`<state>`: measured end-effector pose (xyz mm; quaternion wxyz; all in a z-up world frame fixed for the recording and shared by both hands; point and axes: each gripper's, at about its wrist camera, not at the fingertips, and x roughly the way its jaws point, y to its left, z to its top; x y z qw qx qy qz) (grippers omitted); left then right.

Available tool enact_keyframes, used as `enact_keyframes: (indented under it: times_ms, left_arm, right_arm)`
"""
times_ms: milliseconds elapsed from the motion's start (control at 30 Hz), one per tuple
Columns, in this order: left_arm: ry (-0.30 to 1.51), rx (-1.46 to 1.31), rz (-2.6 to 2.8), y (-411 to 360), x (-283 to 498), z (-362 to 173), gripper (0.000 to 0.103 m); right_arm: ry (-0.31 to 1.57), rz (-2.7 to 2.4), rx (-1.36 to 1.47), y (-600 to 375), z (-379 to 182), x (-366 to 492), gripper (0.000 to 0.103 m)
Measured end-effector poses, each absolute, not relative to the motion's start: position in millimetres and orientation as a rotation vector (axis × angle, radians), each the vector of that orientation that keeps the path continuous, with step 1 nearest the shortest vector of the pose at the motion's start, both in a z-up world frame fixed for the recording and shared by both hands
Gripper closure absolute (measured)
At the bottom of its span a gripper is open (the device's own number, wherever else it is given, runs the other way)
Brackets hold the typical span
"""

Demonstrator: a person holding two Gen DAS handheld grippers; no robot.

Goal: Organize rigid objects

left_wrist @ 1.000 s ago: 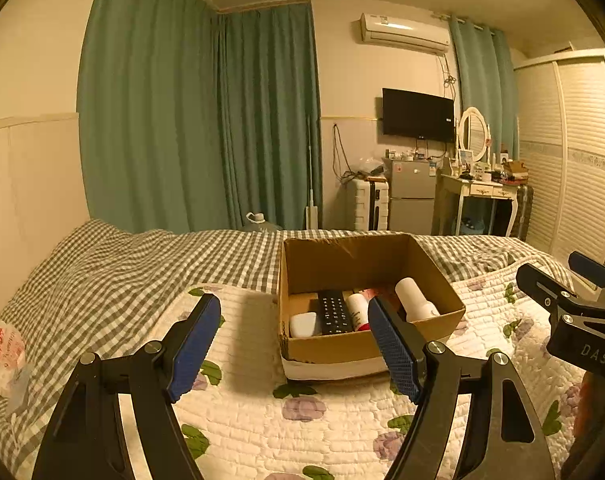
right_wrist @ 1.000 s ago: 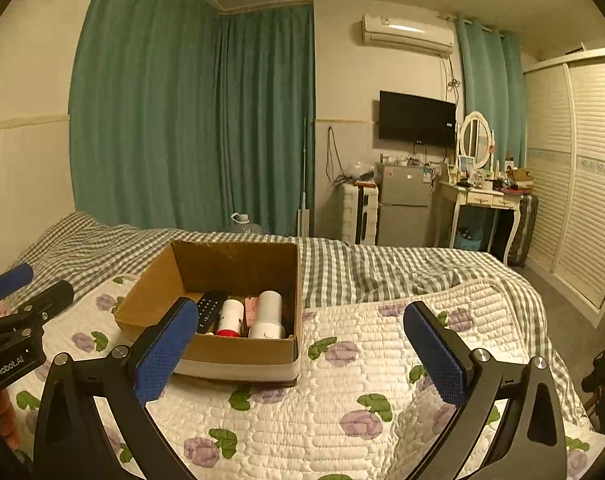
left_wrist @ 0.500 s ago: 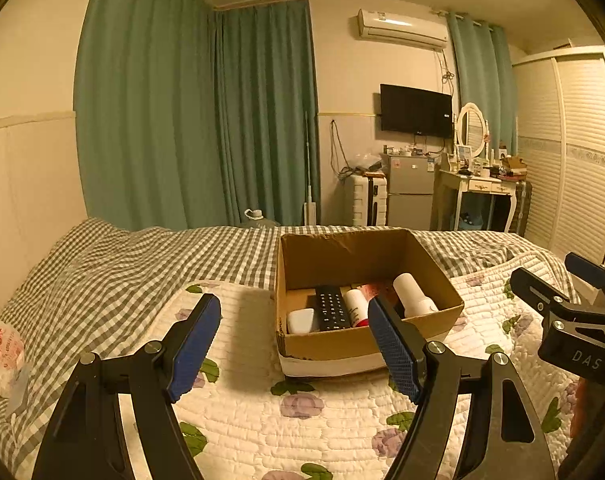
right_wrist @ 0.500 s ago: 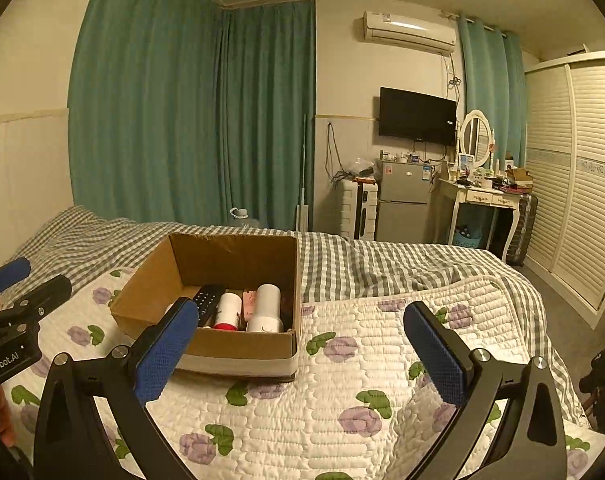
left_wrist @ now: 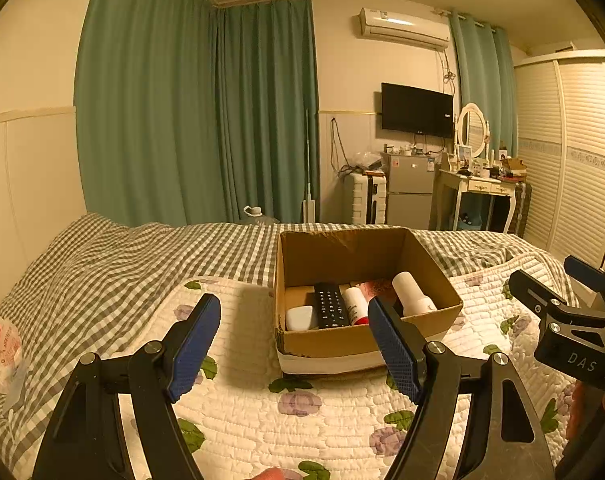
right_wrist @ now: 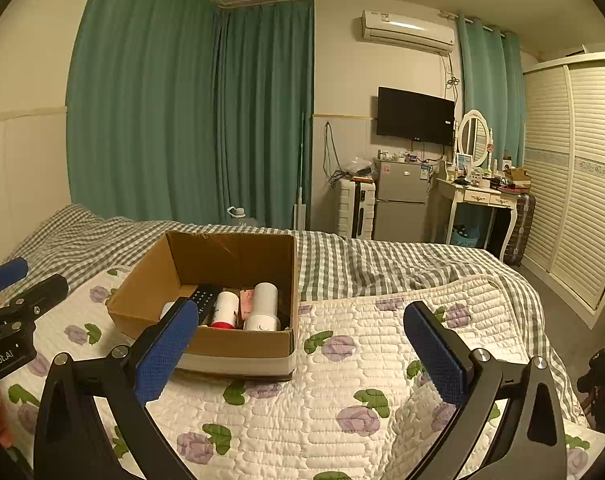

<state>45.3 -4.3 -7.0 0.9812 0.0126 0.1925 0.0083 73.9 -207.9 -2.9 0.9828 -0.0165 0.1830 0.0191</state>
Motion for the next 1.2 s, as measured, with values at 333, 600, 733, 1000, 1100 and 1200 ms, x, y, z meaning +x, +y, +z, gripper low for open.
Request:
enact_keyframes:
  times_ms: [333, 600, 733, 1000, 1100, 1200]
  left_arm:
    - [0.388, 0.025, 0.015, -3.9, 45.0, -6.6, 0.024]
    - [0.388, 0.023, 0.015, -3.8, 45.2, -6.7, 0.024]
    - [0.393, 0.022, 0.013, -4.1, 45.3, -6.7, 0.024]
    - [0.395, 0.023, 0.009, -5.6, 44.4, -6.0, 0.024]
    - [0.394, 0.022, 0.008, -5.9, 44.3, -6.0, 0.024]
    - [0.395, 0.023, 0.009, -5.8, 44.4, -6.0, 0.024]
  right_arm:
    - [0.371, 0.032, -0.034, -210.4, -4.8, 73.4, 0.000]
    - [0.371, 0.031, -0.036, -210.3, -4.8, 73.4, 0.000]
    - [0.374, 0.032, -0.037, -210.4, -5.3, 73.5, 0.000]
    - [0.378, 0.031, -0.038, -210.4, -6.4, 73.6, 0.000]
    - [0.381, 0.031, -0.037, -211.5, -7.3, 73.2, 0.000]
    - [0.381, 0.031, -0.037, -211.4, -7.7, 73.3, 0.000]
